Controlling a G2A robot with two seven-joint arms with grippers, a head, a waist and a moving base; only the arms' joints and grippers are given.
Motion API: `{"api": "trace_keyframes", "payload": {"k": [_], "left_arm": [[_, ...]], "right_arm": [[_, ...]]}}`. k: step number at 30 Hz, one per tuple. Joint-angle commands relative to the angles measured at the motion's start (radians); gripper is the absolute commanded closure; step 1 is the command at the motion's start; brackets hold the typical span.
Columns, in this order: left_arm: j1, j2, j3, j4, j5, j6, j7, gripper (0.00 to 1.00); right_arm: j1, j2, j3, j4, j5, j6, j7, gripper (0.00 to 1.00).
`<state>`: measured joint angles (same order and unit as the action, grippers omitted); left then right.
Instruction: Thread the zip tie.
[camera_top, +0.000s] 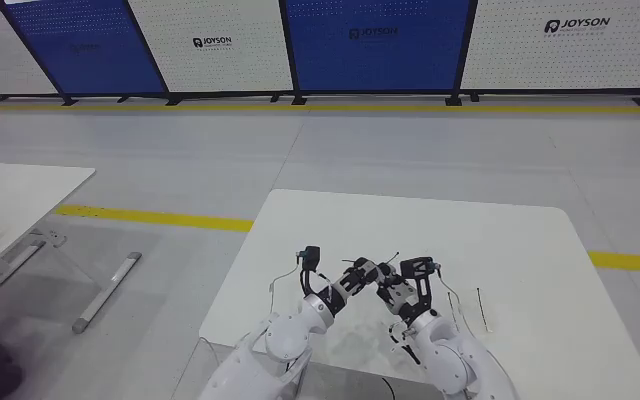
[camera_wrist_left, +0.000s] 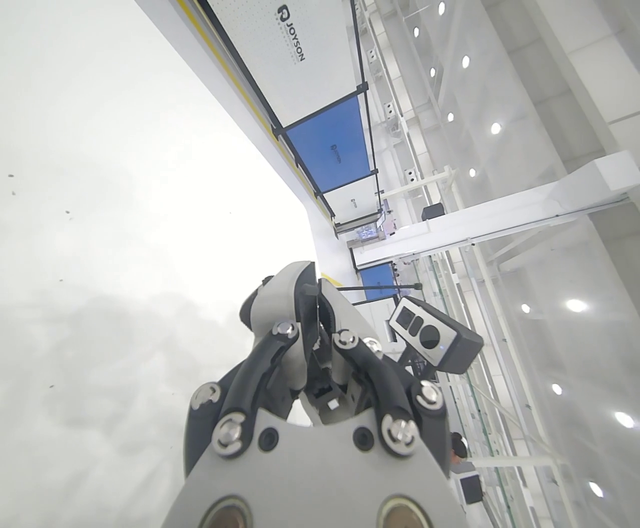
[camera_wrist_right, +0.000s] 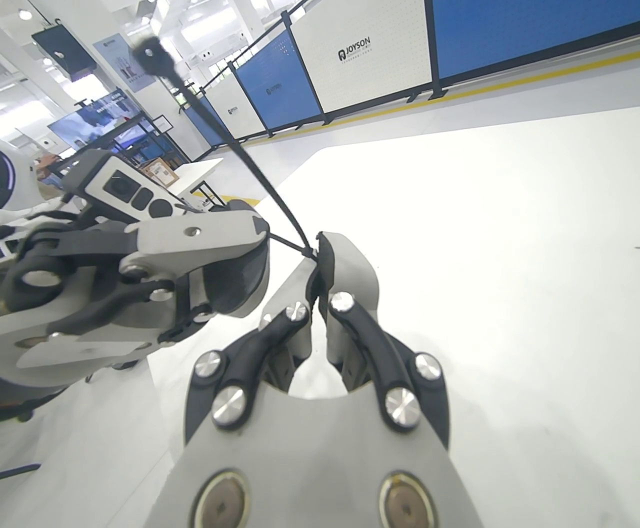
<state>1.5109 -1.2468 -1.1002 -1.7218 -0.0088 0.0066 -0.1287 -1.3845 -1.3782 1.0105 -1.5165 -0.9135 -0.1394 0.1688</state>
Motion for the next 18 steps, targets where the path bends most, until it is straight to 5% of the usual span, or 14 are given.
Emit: {"api": "trace_keyframes", "payload": {"k": [1,18], "left_arm": [[0.0,0.0,-0.001,-0.002,0.0,0.0,0.0,1.0],[0.018,0.004,-0.012,-0.051,-0.02,-0.032,-0.003,1.0]], "right_arm": [[0.001,0.0,-0.001,0.001,0.0,0.001,0.001,1.0],[0.01,0.0,-0.005,0.014,-0.002,0.002,0.024,1.0]]}}
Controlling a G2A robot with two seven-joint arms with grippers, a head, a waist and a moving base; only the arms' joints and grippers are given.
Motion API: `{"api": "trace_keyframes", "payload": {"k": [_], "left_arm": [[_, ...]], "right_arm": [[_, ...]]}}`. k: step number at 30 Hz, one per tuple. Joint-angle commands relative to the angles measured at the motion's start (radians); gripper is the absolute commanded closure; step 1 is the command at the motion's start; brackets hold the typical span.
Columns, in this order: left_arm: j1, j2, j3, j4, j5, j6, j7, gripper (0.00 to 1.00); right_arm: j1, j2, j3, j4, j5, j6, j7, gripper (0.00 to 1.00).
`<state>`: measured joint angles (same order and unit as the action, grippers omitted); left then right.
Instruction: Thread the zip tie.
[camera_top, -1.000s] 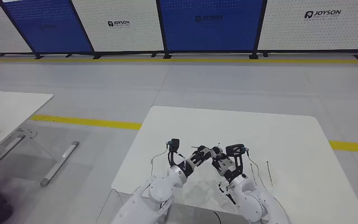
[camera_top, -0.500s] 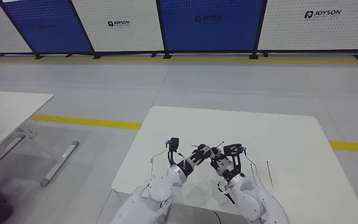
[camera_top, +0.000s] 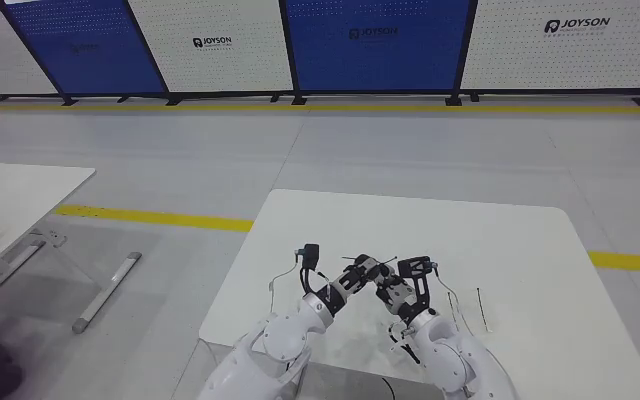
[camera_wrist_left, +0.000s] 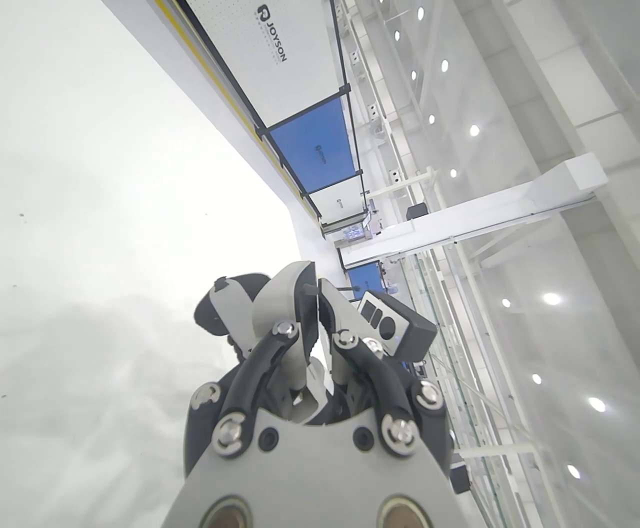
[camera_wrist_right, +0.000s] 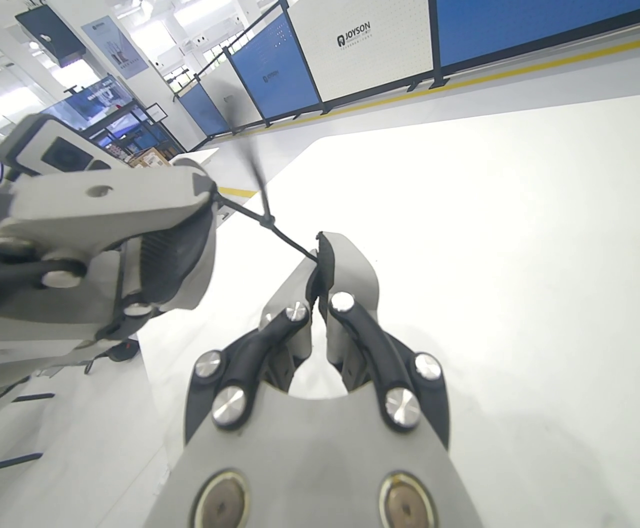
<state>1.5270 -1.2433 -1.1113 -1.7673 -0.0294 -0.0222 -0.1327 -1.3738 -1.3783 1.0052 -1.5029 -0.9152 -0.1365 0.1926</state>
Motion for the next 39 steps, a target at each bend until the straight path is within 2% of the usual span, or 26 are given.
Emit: {"api": "trace_keyframes", "payload": {"k": [1,11,24,26,27,28,34,39], "left_arm": [[0.005,0.001,-0.002,-0.011,0.001,-0.007,0.002,1.0],[0.036,0.005,-0.012,-0.07,0.002,-0.024,0.007,1.0],[0.058,0.008,-0.018,-0.095,0.008,-0.034,0.02,1.0],[0.059,0.008,-0.021,-0.094,0.024,-0.033,0.048,1.0],[0.06,0.006,-0.018,-0.091,0.041,-0.035,0.079,1.0],[0.059,0.005,-0.014,-0.086,0.046,-0.037,0.098,1.0],[0.054,-0.003,-0.014,-0.048,0.064,-0.062,0.222,1.0],[0.061,-0.006,-0.036,-0.013,0.03,-0.077,0.267,1.0]], "right_arm": [[-0.001,0.001,0.001,0.0,-0.001,-0.001,0.001,1.0],[-0.006,0.004,0.005,-0.007,-0.01,-0.005,0.01,1.0],[-0.011,0.006,0.01,-0.003,-0.01,-0.012,0.008,1.0],[-0.014,0.006,0.013,-0.006,0.002,-0.017,-0.004,1.0],[-0.018,0.007,0.017,-0.01,0.009,-0.02,-0.011,0.67],[-0.021,0.007,0.022,-0.018,0.016,-0.021,-0.02,0.0],[-0.084,0.019,0.094,-0.103,0.064,-0.033,-0.109,0.0],[-0.165,0.031,0.181,-0.189,0.147,-0.067,-0.181,0.0]]}}
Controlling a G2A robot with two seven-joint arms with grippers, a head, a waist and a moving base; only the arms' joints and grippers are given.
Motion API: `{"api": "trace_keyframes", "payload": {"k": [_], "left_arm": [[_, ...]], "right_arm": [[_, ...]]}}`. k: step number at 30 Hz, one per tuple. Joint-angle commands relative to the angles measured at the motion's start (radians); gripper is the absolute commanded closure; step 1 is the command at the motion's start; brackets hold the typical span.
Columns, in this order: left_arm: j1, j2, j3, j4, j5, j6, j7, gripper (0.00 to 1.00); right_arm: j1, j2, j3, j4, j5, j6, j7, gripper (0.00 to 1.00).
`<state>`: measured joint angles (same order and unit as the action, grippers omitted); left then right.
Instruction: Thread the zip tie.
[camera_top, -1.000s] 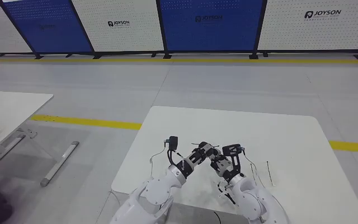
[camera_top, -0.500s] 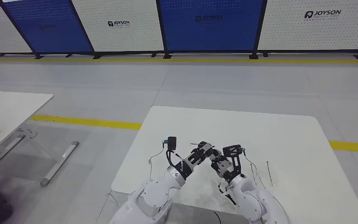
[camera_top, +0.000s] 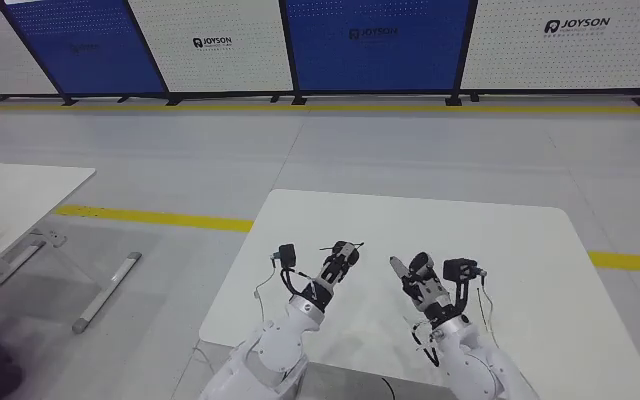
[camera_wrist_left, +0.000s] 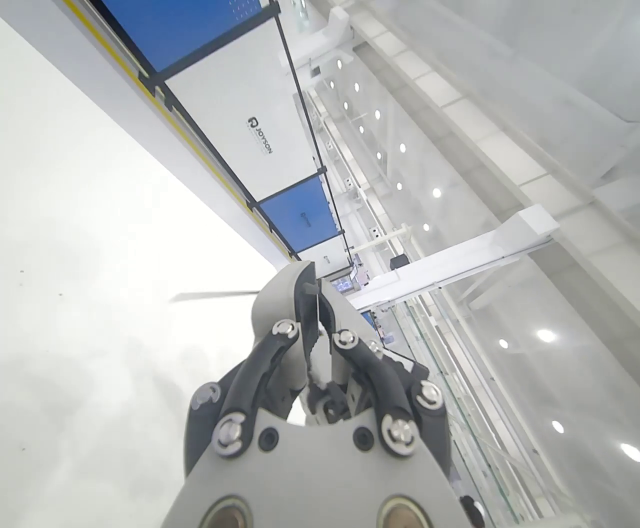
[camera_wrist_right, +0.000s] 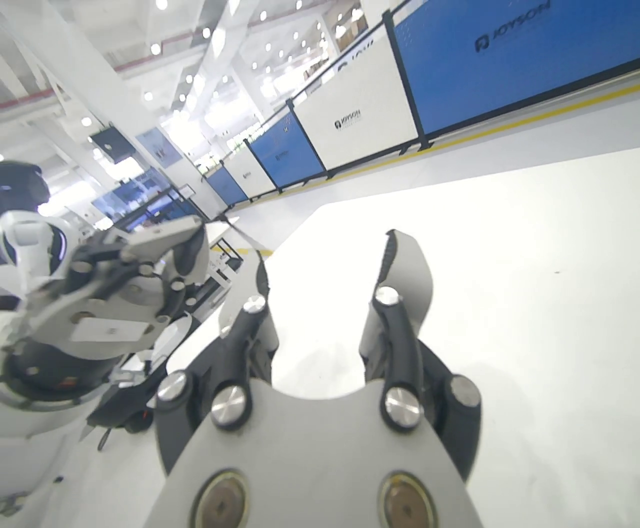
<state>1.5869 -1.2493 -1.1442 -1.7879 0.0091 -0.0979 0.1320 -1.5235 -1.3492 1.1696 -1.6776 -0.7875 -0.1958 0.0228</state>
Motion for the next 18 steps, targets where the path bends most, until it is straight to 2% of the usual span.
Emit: {"api": "trace_keyframes", "payload": {"k": [1,5,8,9,11,12,18], "left_arm": [[0.001,-0.001,-0.008,0.015,-0.014,-0.002,0.007,1.0],[0.001,-0.003,-0.026,0.055,-0.048,-0.006,0.026,1.0],[-0.004,-0.007,-0.032,0.081,-0.069,-0.001,0.053,1.0],[-0.009,-0.008,-0.035,0.093,-0.073,0.002,0.066,1.0],[-0.013,-0.011,-0.031,0.107,-0.082,0.0,0.081,1.0],[-0.015,-0.013,-0.027,0.113,-0.103,-0.003,0.062,1.0],[-0.015,-0.013,-0.027,0.113,-0.103,-0.003,0.062,1.0]], "right_arm": [[-0.031,0.004,0.034,-0.029,0.043,-0.019,-0.021,0.0],[-0.098,0.013,0.124,-0.074,0.175,-0.07,-0.062,0.0],[-0.137,0.019,0.191,-0.082,0.286,-0.112,-0.085,0.0],[-0.154,0.022,0.221,-0.083,0.337,-0.14,-0.082,0.0],[-0.175,0.027,0.254,-0.096,0.399,-0.144,-0.052,0.0],[-0.175,0.027,0.254,-0.096,0.399,-0.144,-0.052,0.0],[-0.175,0.027,0.254,-0.096,0.399,-0.144,-0.052,0.0]]}}
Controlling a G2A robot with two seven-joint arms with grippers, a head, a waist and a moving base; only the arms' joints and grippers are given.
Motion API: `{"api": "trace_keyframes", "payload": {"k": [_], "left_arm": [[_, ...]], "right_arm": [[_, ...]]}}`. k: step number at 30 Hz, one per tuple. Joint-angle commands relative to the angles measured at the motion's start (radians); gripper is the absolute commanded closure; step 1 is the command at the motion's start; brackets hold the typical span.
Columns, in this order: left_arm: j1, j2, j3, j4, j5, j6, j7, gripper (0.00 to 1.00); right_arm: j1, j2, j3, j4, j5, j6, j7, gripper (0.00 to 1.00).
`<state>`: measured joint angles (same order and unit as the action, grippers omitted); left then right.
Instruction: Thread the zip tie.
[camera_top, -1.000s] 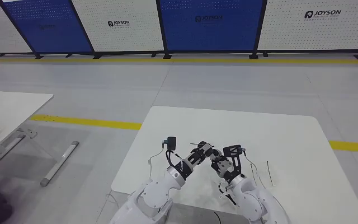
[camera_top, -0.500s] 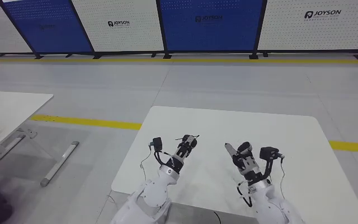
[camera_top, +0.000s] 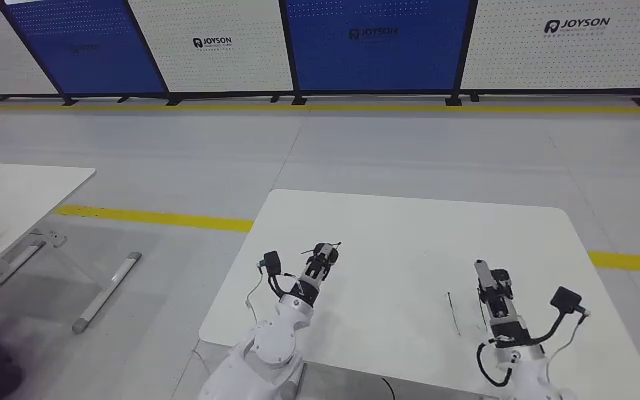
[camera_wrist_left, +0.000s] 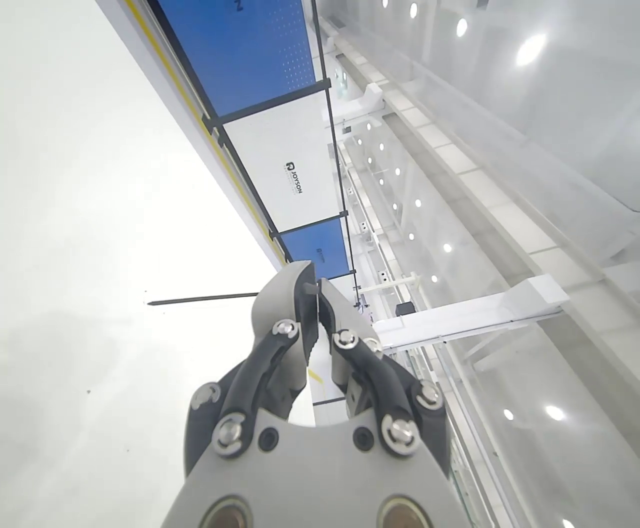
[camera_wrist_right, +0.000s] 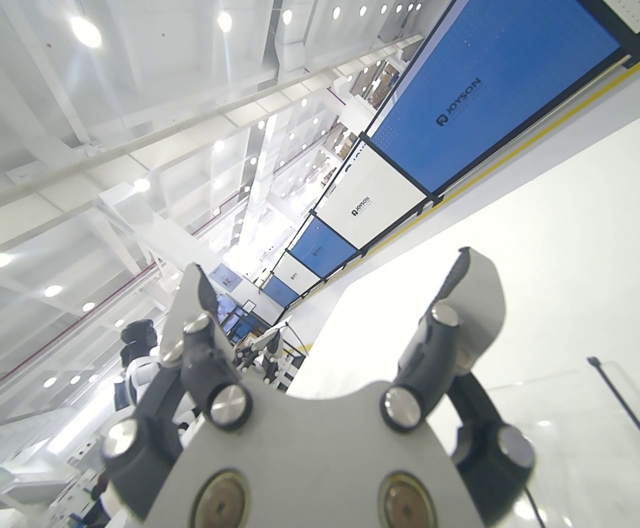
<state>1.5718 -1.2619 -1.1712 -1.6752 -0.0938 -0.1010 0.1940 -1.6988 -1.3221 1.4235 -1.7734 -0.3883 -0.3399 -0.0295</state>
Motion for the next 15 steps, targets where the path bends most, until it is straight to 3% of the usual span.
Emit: {"api": "trace_keyframes", "payload": {"k": [1,3,6,11,15], "left_arm": [[0.0,0.0,0.0,0.0,0.0,0.0,0.0,1.0],[0.0,0.0,0.0,0.0,0.0,0.0,0.0,1.0],[0.0,0.0,0.0,0.0,0.0,0.0,0.0,1.0],[0.0,0.0,0.0,0.0,0.0,0.0,0.0,1.0],[0.0,0.0,0.0,0.0,0.0,0.0,0.0,1.0]], "right_arm": [[0.0,0.0,0.0,0.0,0.0,0.0,0.0,0.0],[0.0,0.0,0.0,0.0,0.0,0.0,0.0,0.0],[-0.004,-0.003,0.019,-0.004,0.099,0.006,-0.028,0.0],[-0.037,0.005,0.149,-0.011,0.249,0.011,-0.033,0.0],[-0.042,0.006,0.21,-0.012,0.376,0.05,-0.026,0.0]]}}
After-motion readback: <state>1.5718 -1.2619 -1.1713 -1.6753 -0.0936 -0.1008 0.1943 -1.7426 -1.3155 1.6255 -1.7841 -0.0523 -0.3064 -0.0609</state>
